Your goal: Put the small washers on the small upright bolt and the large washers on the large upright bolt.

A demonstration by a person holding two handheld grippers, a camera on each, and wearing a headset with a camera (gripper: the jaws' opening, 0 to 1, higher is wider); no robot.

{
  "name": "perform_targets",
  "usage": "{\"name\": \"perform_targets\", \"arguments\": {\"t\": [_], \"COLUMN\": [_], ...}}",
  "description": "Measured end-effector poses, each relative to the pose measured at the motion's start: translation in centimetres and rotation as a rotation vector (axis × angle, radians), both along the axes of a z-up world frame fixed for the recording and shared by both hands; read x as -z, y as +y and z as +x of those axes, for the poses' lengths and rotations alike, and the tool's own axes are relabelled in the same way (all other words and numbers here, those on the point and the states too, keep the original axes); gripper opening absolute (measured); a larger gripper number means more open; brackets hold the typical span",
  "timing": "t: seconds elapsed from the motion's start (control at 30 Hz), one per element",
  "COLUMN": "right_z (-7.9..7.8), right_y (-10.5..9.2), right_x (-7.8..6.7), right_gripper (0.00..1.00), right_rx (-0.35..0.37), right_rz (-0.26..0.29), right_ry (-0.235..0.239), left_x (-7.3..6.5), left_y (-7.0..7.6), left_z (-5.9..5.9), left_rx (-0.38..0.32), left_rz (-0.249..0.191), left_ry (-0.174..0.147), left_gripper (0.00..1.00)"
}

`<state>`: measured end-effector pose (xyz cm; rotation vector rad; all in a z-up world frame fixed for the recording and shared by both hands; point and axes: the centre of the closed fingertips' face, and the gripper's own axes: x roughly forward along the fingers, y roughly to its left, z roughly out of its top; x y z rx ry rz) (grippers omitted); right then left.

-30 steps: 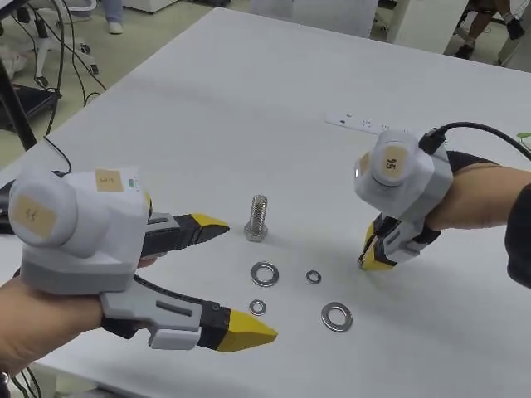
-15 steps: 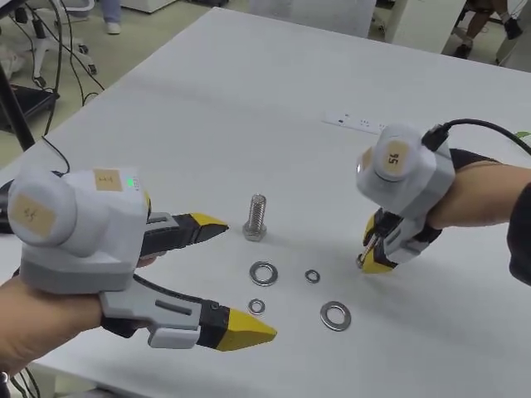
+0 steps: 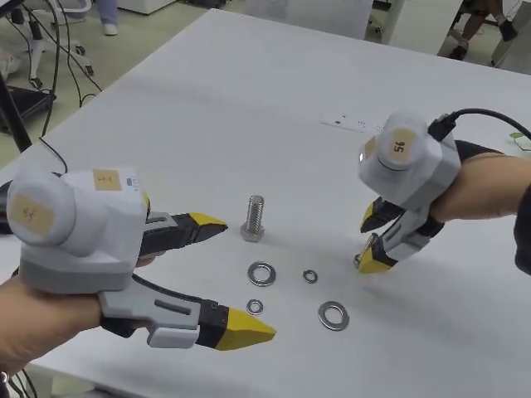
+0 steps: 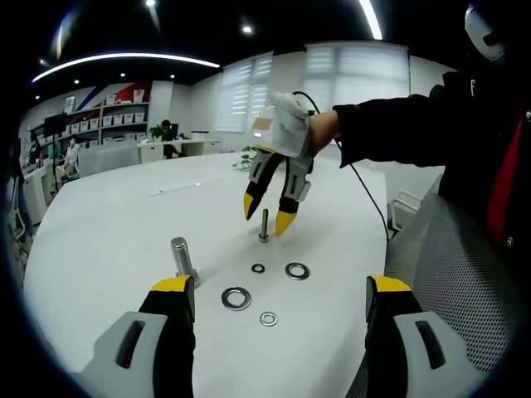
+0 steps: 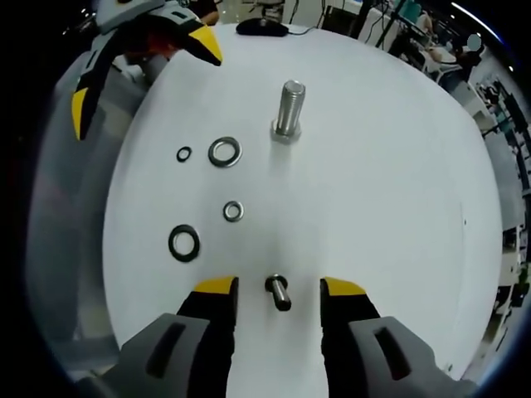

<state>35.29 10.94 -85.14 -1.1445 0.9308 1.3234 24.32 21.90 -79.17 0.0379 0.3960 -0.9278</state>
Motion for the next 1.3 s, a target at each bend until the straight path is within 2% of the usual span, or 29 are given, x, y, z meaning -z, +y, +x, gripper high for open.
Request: {"name": "perform_targets", "arguments": {"t": [0.33, 0.6, 1.03, 1.3], "right_z": [-0.5, -1.2, -2.7, -3.0], "right_y": [1.7, 2.8, 4.6, 4.9], "right_x": [-1.6, -2.1, -1.3, 0.1], "right_gripper": [0.43, 0.43, 0.42, 0.41], "right_rx": [-0.048, -0.084, -0.146, -0.168], "right_rz": [0.02, 0.018, -0.01, -0.043], "right_ry": [-0.026, -0.031, -0.012, 0.003], "left_x": [-0.1, -0.2, -0.4, -0.3], "left_y": [0.0, 0.1, 0.1, 0.3], "left_z": [0.0, 0.0, 0.0, -0.1], "left_rx": [-0.002, -0.003, -0.005, -0.012], "left_rz": [0.0, 0.001, -0.003, -0.004], "left_ry": [-0.005, -0.009, -0.015, -0.015], "left_gripper": [0.85, 0.85, 0.84, 0.84]}}
